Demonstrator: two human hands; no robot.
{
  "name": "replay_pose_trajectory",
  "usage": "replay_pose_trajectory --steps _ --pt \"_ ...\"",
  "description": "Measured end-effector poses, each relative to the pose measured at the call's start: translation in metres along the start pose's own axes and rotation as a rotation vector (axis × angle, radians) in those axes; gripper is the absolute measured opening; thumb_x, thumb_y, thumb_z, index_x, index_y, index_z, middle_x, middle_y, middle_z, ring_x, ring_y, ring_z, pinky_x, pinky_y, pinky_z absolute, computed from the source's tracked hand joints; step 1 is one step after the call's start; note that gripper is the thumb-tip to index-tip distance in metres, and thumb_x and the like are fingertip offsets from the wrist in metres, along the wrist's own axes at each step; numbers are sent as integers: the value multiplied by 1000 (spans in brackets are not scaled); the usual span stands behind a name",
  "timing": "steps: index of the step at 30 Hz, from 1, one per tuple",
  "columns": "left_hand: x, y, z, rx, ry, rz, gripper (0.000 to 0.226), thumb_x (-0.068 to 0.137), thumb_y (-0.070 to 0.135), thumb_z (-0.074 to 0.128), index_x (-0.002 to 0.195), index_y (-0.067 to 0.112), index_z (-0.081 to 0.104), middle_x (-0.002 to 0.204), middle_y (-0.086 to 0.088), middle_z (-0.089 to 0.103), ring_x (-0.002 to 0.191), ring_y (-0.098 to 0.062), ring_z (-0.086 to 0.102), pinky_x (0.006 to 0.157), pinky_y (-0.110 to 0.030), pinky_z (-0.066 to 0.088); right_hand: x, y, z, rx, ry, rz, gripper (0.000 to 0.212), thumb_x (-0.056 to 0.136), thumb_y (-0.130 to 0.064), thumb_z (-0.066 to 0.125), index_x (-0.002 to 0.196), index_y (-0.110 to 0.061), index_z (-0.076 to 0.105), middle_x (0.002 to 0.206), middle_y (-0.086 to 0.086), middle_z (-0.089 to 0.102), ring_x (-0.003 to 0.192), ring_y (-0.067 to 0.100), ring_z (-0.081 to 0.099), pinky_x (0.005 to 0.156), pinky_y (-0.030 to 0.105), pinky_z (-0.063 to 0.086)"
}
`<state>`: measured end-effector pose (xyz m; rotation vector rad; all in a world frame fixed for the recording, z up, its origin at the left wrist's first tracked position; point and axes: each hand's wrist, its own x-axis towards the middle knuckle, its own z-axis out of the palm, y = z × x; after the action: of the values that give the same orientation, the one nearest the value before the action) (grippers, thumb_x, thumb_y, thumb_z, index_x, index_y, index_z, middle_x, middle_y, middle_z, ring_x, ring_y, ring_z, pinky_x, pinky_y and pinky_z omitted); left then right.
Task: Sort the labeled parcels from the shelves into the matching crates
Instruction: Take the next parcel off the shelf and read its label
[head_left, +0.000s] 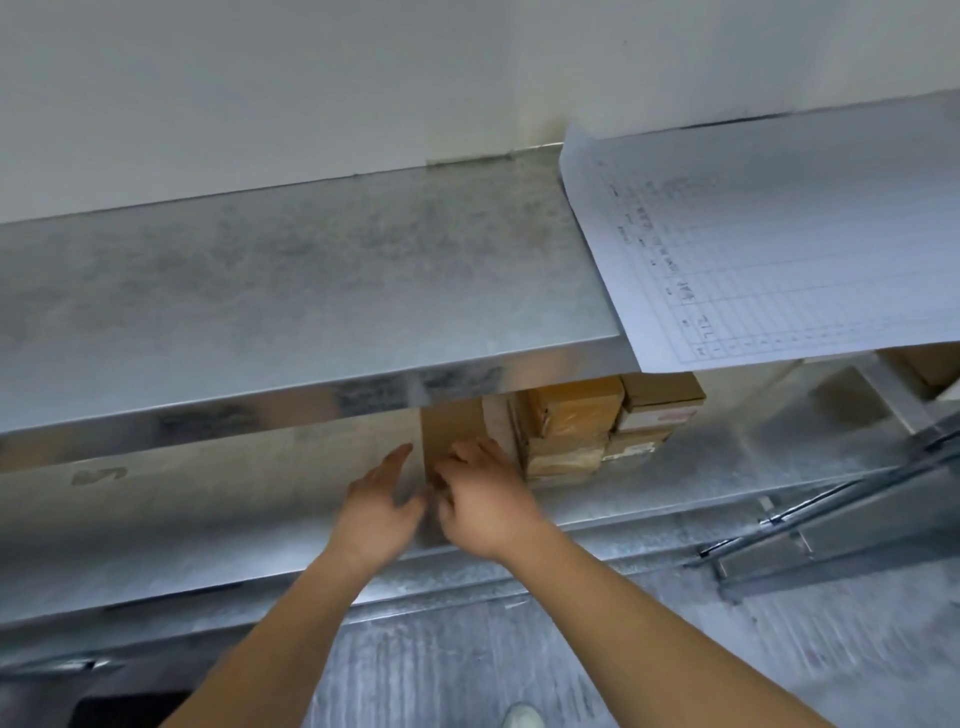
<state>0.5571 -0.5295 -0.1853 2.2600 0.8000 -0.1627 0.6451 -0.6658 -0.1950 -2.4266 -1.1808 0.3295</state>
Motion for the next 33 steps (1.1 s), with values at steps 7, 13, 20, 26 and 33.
replay_pose_trajectory --steps 7,13,20,26,33 --pt "-6 -7 12 -325 38 -131 98 88 21 73 157 40 7 97 -4 70 79 -19 71 71 -39 59 -1 6 -1 474 80 393 84 87 -29 76 154 -26 27 147 7 30 125 25 51 93 23 42" --pt "-31 -16 -6 -321 -176 -57 112 77 -7 75 155 35 7 48 13 59 45 0 54 48 -14 40 7 3 13 500 -226 412 106 73 -29 81 158 -38 18 134 1 58 113 22 62 84 27 52" --pt "-93 -54 -25 -257 76 -63 39 86 49 70 113 56 43 72 7 66 61 -5 60 62 -28 49 -8 -51 25 642 -82 80 18 86 -38 71 88 -27 57 88 -7 63 82 9 58 73 28 46" --pt "-148 -79 -59 -240 429 -19 17 95 45 58 94 42 41 63 13 60 54 -6 56 59 -38 46 -19 -113 28 757 -52 -3 37 85 -27 76 110 -33 49 83 -1 58 73 8 54 72 29 49" --pt "-214 -133 -93 -249 496 -78 110 76 15 82 141 70 11 105 20 71 84 -3 72 77 -36 59 -35 -187 41 650 -294 -185 100 77 -8 82 152 -50 31 123 -13 46 109 -7 55 92 8 44"
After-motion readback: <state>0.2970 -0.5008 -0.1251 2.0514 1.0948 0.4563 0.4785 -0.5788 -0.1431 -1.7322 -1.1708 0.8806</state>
